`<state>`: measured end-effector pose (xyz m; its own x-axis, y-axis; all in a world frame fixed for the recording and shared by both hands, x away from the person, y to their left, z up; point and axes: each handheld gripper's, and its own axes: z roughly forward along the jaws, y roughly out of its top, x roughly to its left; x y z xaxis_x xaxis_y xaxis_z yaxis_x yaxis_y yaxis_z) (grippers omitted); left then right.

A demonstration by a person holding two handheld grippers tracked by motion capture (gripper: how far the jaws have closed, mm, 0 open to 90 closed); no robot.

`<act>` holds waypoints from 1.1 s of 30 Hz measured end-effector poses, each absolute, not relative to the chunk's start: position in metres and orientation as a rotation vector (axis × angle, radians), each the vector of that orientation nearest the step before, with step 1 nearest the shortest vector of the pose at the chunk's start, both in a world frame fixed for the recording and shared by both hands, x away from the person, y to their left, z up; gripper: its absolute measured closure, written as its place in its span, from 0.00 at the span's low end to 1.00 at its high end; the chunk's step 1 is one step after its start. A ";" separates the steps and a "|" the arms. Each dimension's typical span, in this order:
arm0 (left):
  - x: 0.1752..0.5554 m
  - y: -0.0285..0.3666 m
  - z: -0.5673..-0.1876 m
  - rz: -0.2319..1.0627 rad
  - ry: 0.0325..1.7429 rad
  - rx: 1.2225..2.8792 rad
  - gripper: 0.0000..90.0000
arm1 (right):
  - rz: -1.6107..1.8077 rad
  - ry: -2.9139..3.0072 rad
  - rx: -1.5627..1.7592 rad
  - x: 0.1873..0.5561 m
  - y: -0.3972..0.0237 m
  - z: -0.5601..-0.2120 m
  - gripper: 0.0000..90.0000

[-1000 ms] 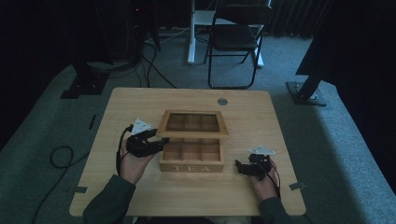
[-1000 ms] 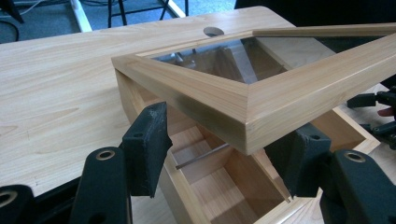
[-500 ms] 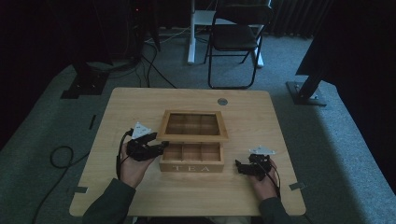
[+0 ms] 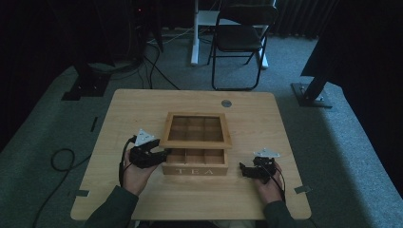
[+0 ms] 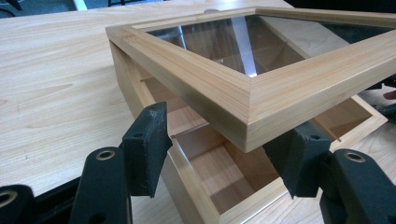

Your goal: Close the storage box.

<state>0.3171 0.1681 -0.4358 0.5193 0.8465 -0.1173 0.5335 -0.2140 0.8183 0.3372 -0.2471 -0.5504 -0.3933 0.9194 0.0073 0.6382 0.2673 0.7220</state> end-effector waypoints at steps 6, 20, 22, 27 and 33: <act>0.315 0.168 -0.440 0.450 1.139 1.897 0.45 | 0.913 2.128 1.410 0.337 -0.247 -0.550 0.13; 0.310 0.167 -0.449 0.448 1.148 1.906 0.45 | 0.915 2.126 1.414 0.337 -0.246 -0.550 0.13; 0.310 0.167 -0.449 0.450 1.147 1.907 0.45 | 0.914 2.127 1.412 0.337 -0.246 -0.550 0.13; 0.309 0.167 -0.452 0.450 1.150 1.908 0.45 | 0.913 2.129 1.410 0.337 -0.246 -0.550 0.13; 0.307 0.167 -0.455 0.449 1.151 1.916 0.45 | 0.913 2.129 1.410 0.337 -0.246 -0.550 0.13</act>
